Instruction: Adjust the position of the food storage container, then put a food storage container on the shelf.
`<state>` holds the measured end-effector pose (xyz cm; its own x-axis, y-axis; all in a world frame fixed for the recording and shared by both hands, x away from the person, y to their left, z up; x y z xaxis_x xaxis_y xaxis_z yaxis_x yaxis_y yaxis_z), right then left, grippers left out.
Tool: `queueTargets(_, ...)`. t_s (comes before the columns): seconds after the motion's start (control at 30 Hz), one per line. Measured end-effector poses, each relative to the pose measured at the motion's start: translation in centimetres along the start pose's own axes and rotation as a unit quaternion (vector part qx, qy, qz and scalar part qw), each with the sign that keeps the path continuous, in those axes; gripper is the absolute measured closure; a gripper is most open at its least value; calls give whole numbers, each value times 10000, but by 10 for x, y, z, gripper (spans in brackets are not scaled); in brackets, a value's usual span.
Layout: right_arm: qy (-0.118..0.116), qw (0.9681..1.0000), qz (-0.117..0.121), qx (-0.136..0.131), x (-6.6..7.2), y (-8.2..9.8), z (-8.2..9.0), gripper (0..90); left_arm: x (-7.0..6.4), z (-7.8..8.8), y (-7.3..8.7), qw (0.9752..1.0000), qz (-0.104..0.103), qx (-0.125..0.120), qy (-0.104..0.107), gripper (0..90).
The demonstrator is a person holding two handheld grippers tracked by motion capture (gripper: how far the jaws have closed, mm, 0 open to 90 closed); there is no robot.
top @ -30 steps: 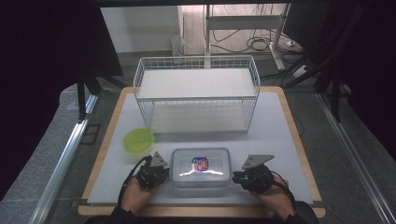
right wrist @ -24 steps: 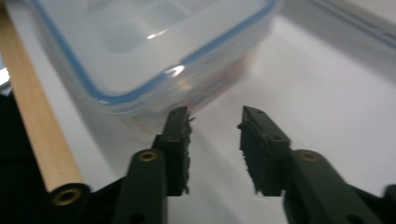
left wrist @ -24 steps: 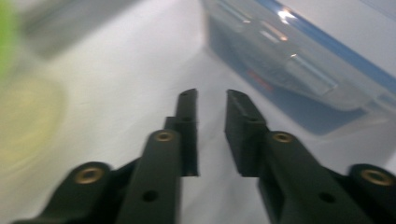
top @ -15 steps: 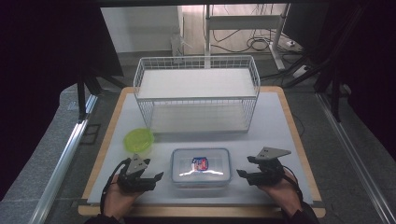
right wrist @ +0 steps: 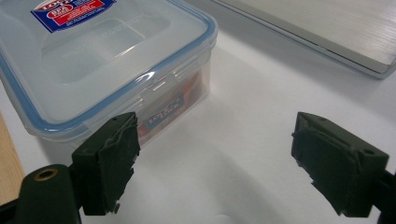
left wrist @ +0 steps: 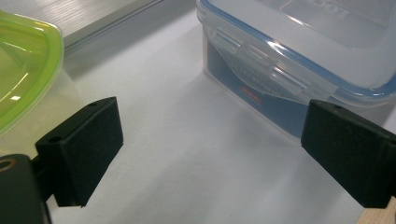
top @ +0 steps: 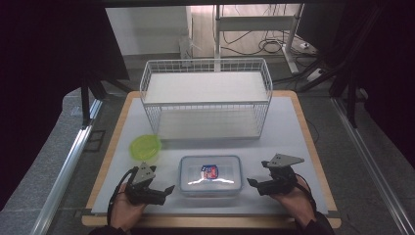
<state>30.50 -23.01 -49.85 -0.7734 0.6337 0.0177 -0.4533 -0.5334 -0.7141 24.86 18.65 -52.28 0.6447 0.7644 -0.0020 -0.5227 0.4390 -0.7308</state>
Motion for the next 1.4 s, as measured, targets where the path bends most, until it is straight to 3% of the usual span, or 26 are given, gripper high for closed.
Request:
queueTargets(0.37, 22, 10000, -34, -32, -1, 1, -1, 130, 0, -1, 0, 9999, -108, -40, -78, 30)
queueTargets(0.57, 54, 9999, -113, -64, -2, 0, -1, 111, 2, 2, -2, 9999, 88, -52, 26, 37)
queueTargets(0.8, 50, 9996, -242, -149, -4, 0, 1, 96, 2, 3, -5, 9998, 169, -18, 144, 40)
queueTargets(0.97, -19, 9995, -266, -170, -3, -4, 3, 69, 2, 2, -15, 9980, 284, -67, 568, 21)
queueTargets(1.13, -66, 9993, -320, -171, -1, -9, 5, 51, -1, 1, -25, 9973, 246, -61, 688, 13)
queueTargets(1.27, -168, 9990, -377, -174, 4, -15, 8, 30, -4, -4, -34, 9965, 184, 102, 809, 0)
queueTargets(1.4, -317, 9986, -415, -24, 9, -22, 7, 14, -6, -14, -38, 9939, 287, 296, 1021, 0)
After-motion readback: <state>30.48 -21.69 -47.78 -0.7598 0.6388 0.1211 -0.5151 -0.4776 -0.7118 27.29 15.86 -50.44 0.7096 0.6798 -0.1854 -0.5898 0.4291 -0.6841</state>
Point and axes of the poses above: each handheld gripper's, and its own axes: z roughly backward along the jaws, y roughly out of its underside, x roughly to its left, the point moved 1 cm from there along -z, roughly forward along the jaws, and after that the axes turned 5 degrees about x, right-handed, at the moved point
